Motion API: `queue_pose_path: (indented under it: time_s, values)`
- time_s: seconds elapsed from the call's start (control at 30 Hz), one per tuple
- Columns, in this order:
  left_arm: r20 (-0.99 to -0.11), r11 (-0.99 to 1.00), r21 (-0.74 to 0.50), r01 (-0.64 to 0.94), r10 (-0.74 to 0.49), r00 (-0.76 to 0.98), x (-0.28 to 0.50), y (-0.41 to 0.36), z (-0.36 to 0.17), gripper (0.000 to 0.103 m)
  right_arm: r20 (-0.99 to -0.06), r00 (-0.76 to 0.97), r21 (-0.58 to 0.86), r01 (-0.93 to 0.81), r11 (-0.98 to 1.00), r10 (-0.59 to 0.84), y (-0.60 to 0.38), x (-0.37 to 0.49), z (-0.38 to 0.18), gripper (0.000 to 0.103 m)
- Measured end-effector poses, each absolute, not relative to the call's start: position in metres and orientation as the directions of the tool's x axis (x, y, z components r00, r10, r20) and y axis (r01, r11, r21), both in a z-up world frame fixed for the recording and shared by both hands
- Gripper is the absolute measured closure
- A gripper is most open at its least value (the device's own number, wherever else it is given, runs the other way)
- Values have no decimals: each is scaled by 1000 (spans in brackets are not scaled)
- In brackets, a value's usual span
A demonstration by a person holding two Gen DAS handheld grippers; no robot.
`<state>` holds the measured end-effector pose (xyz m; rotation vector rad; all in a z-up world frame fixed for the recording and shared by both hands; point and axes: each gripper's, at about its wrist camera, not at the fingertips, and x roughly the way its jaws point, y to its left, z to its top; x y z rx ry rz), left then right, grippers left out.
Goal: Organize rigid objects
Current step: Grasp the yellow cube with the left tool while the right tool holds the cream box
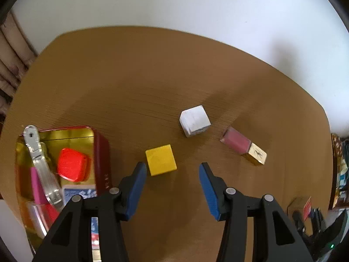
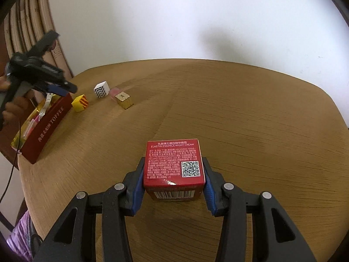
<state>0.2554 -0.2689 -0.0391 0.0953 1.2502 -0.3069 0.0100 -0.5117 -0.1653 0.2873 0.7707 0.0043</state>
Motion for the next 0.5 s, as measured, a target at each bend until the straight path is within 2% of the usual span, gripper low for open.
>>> queue_pose_path:
  time_s: [0.27, 0.37, 0.43, 0.5]
  values:
    - [-964, 968, -31, 248, -95, 249, 275, -275, -67, 51, -679, 722, 285, 93, 954, 133, -515, 7, -165, 60]
    - [-963, 968, -59, 243, -120, 243, 280, -274, -78, 52, -681, 719, 291, 91, 952, 140, -515, 8, -165, 59]
    - [-958, 972, -100, 211, -152, 243, 281, -268, -84, 69, -683, 717, 293, 92, 952, 141, -515, 8, -166, 59]
    - [-951, 969, -132, 208, -183, 248, 278, -264, -83, 73, -686, 713, 295, 94, 951, 143, -515, 9, -166, 59]
